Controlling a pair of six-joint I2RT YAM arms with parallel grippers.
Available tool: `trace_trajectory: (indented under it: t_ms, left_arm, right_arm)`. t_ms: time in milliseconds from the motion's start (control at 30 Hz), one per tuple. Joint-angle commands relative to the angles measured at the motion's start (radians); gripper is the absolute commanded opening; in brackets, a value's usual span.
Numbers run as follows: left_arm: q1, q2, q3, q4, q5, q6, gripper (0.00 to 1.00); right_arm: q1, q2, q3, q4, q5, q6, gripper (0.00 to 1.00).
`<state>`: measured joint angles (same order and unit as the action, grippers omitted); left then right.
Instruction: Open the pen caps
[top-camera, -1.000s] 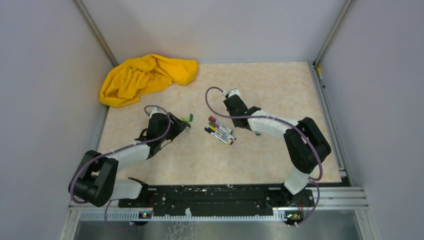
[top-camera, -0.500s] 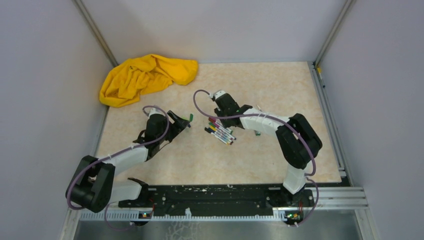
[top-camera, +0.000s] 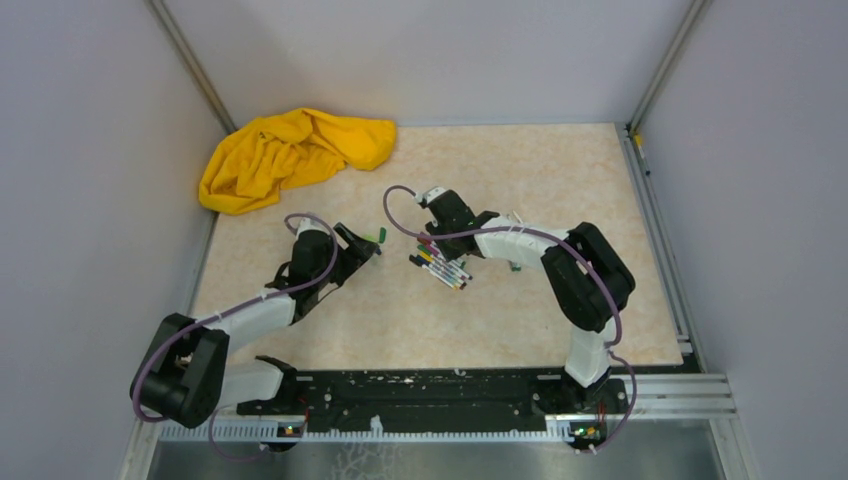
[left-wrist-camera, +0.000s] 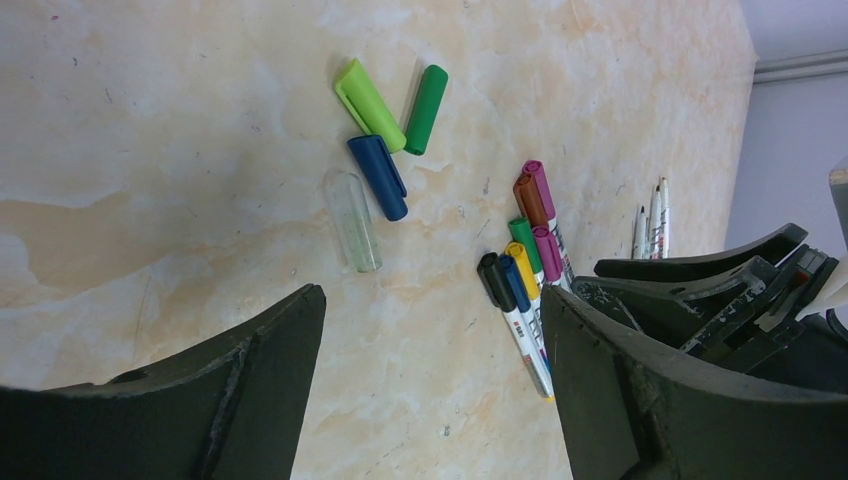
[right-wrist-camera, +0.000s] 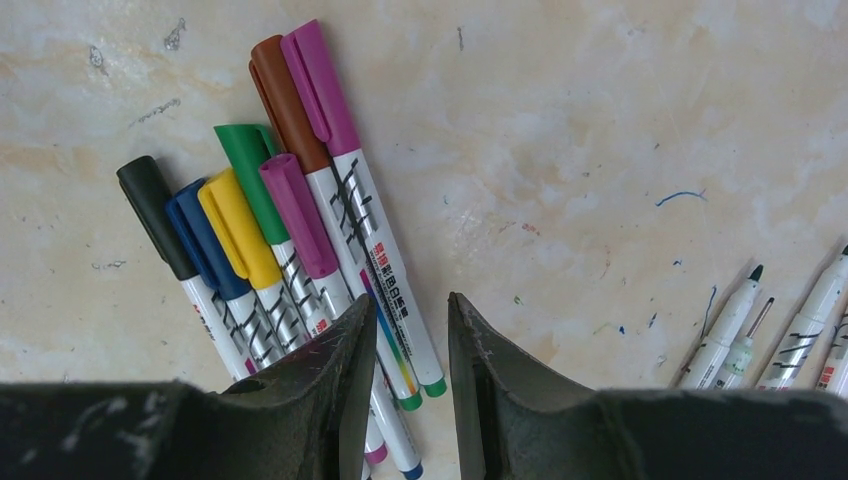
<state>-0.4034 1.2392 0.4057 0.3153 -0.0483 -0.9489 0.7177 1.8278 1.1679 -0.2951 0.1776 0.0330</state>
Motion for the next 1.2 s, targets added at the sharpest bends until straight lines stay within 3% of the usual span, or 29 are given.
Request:
trace_trajectory:
  t_ms: [0, 767, 833, 933, 1033, 1167]
  left_arm:
    - [-0.003, -0.017, -0.01, 0.034, 0.002, -0.001, 0.84]
    - [-0.003, -0.003, -0.02, 0.045, -0.016, -0.008, 0.84]
    - [-0.003, -0.004, -0.019, 0.045, -0.016, -0.008, 0.84]
    - [-0.003, -0.006, -0.019, 0.045, -0.016, -0.01, 0.84]
    - [-0.003, -0.01, -0.021, 0.045, -0.011, -0.011, 0.84]
    - [-0.003, -0.03, -0.024, 0.044, 0.008, -0.01, 0.84]
  right_arm:
    - [0.006, 0.011, 0.028, 0.042, -0.004, -0.012, 0.32]
    - [0.006, 0.066, 0.005, 0.072, 0.004, -0.028, 0.31]
    - [0.006, 0.069, -0.005, 0.076, 0.005, -0.026, 0.28]
    - [0.006, 0.075, -0.023, 0.07, 0.001, -0.015, 0.1]
    - [0.006, 0.071, -0.05, 0.079, -0.001, 0.002, 0.0]
    - [0.002, 0.047, -0.07, 0.096, 0.017, 0.014, 0.0]
